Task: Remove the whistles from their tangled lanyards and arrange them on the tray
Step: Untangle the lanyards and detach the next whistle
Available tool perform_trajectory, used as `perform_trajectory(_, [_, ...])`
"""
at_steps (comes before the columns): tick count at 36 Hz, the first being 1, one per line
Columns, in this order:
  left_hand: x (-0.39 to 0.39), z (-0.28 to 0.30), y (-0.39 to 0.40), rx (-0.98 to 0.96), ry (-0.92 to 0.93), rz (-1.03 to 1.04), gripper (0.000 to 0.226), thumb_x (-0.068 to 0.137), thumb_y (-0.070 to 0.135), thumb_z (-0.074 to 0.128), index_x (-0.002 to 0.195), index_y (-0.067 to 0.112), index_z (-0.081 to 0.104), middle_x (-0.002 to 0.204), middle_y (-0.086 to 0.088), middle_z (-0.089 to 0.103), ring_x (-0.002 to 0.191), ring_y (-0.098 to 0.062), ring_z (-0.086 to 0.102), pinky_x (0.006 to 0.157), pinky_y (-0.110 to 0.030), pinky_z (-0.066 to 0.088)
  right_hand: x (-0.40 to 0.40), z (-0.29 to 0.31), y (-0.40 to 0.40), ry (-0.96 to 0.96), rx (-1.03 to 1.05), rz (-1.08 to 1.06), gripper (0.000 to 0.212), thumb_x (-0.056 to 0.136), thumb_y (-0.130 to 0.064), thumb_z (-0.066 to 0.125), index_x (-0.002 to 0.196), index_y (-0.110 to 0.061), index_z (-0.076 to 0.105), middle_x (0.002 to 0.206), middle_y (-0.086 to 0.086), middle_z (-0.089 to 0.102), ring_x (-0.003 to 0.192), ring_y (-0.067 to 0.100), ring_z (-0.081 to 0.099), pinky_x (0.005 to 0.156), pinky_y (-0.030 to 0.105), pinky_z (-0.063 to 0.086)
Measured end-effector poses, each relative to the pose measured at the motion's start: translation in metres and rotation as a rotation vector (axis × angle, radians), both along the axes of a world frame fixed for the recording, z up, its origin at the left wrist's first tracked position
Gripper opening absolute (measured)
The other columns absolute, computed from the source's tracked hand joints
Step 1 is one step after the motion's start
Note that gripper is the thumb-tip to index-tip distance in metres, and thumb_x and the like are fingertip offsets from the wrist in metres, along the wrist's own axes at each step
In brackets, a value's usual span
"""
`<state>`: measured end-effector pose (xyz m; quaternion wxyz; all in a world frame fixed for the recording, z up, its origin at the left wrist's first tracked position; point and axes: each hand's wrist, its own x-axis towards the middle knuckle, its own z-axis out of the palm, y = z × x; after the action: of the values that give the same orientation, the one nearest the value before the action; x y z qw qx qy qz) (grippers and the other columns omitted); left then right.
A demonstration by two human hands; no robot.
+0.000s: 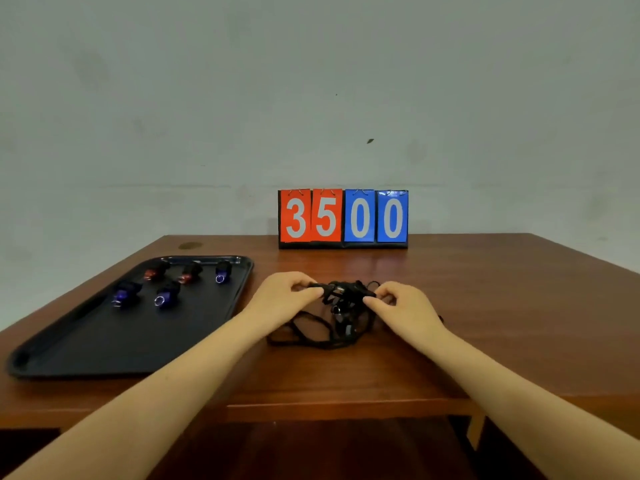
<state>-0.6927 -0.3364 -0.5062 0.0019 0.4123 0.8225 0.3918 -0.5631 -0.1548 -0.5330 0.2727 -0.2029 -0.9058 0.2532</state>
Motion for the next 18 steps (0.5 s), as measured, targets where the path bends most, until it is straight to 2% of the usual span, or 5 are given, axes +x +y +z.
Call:
perform_trajectory(6, [-0.008, 0.008, 0.051, 0.132, -0.106, 0.016, 0.017, 0.092, 0.035, 0.06, 0.106, 0.026, 0.066, 0.095, 0.016, 0.063, 0.088, 0.002, 0.056, 0.068, -0.013, 0.038, -0.024, 0.016, 0.036, 0.01, -0.029, -0.1, 0.015, 0.092, -0.038, 0.058, 0.094, -0.023, 0.061, 0.085, -0.01, 0.061, 0.078, 0.007, 0.057, 0.065, 0.024, 0.043])
perform_trajectory(7, [-0.01, 0.008, 0.06, 0.154, -0.134, 0.017, 0.018, 0.092, 0.035, 0.06, 0.106, 0.025, 0.067, 0.095, 0.015, 0.064, 0.089, 0.001, 0.057, 0.069, -0.014, 0.04, -0.026, 0.019, 0.042, 0.03, -0.018, -0.125, 0.015, 0.092, -0.033, 0.057, 0.101, -0.022, 0.06, 0.092, -0.008, 0.061, 0.083, 0.008, 0.056, 0.068, 0.024, 0.045])
perform_trajectory(10, [-0.018, 0.005, 0.082, 0.206, -0.221, 0.028, 0.018, 0.092, 0.035, 0.06, 0.105, 0.025, 0.067, 0.1, 0.01, 0.066, 0.092, -0.003, 0.059, 0.078, -0.021, 0.049, -0.034, 0.026, 0.053, 0.117, 0.105, -0.175, 0.032, 0.089, -0.019, 0.055, 0.121, -0.019, 0.056, 0.111, -0.002, 0.058, 0.104, 0.013, 0.053, 0.085, 0.031, 0.049])
perform_trajectory(14, [-0.027, 0.001, 0.1, 0.273, -0.259, 0.02, 0.014, 0.094, 0.033, 0.059, 0.102, 0.025, 0.066, 0.096, 0.011, 0.065, 0.091, -0.005, 0.059, 0.074, -0.019, 0.046, -0.051, 0.029, 0.056, 0.201, 0.125, -0.036, 0.036, 0.091, -0.021, 0.055, 0.128, -0.022, 0.053, 0.114, -0.011, 0.055, 0.107, 0.001, 0.046, 0.09, 0.02, 0.04])
perform_trajectory(18, [-0.037, -0.001, 0.098, 0.328, -0.313, 0.006, 0.013, 0.095, 0.028, 0.057, 0.096, 0.021, 0.068, 0.09, 0.005, 0.065, 0.085, -0.009, 0.06, 0.07, -0.021, 0.046, -0.068, 0.026, 0.054, 0.147, 0.078, 0.148, 0.041, 0.091, -0.032, 0.061, 0.13, -0.029, 0.05, 0.111, -0.014, 0.058, 0.105, 0.002, 0.052, 0.093, 0.024, 0.046])
